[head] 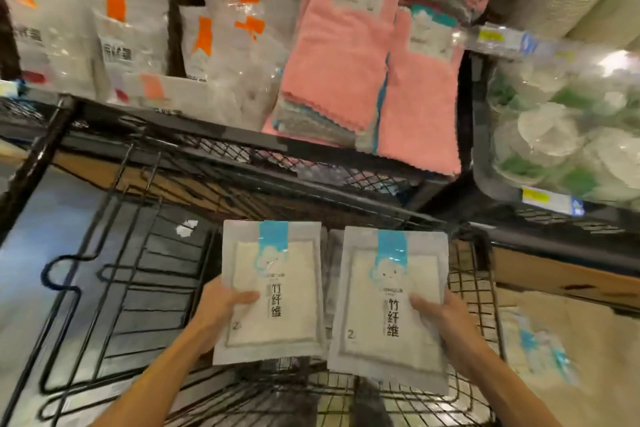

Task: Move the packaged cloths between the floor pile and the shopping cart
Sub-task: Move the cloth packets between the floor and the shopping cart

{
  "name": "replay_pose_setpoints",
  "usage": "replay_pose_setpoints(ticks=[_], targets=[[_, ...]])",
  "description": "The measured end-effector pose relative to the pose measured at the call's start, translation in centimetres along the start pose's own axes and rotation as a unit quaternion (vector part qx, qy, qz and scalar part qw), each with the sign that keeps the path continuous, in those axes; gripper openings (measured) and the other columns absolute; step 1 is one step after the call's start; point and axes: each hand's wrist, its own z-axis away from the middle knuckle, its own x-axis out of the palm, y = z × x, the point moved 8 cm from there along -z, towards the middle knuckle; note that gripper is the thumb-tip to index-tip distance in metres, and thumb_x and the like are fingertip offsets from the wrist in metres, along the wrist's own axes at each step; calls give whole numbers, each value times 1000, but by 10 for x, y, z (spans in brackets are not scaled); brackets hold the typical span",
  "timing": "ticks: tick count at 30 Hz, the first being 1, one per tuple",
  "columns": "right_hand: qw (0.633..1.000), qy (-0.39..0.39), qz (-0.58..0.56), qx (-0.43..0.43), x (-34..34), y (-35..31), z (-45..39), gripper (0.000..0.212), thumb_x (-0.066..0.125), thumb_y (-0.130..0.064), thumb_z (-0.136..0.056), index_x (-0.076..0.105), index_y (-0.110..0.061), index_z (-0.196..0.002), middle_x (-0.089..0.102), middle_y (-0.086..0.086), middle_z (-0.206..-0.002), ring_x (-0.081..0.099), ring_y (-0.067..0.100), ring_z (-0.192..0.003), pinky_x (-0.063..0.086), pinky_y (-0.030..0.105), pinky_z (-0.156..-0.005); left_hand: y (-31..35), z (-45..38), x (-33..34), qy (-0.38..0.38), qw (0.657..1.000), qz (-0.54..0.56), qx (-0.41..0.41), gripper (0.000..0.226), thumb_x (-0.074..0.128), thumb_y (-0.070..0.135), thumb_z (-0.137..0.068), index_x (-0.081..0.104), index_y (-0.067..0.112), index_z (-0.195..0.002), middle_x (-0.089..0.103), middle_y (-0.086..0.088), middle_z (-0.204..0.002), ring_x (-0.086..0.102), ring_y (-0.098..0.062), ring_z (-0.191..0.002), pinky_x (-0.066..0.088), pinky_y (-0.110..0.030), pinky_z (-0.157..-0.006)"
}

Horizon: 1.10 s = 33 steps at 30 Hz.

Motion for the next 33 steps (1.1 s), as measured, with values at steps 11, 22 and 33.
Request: replay_pose_setpoints(ticks=[11, 22, 33], targets=[[998, 48, 45, 25, 14, 80, -123, 34, 70, -5, -92, 63, -2, -125, 77, 17, -114, 76, 35, -100, 61, 59, -86, -63, -118, -4, 2, 998, -55, -14, 48, 74, -6, -81, 62, 9, -125, 76, -10, -111, 73, -33, -103, 59, -54, -89], [959, 160, 236, -4, 18, 95, -164, 27, 69, -19, -97, 56, -10, -119, 67, 3, -107, 69, 28, -99, 60, 54, -90, -63, -174, 13, 47, 978, -190, 69, 59, 84, 16, -80, 48, 13, -128, 65, -2, -111, 68, -20, -96, 59, -27, -71], [909, 259, 310, -102, 37, 98, -158, 46, 68, -33, -98, 38, -13, -126, 63, 1, -105, 68, 18, -78, 61, 41, -61, -76, -175, 38, 146, 889, -420, 110, 91, 73, 43, -89, 18, 15, -156, 41, -18, -152, 51, -37, -133, 50, -53, -102]])
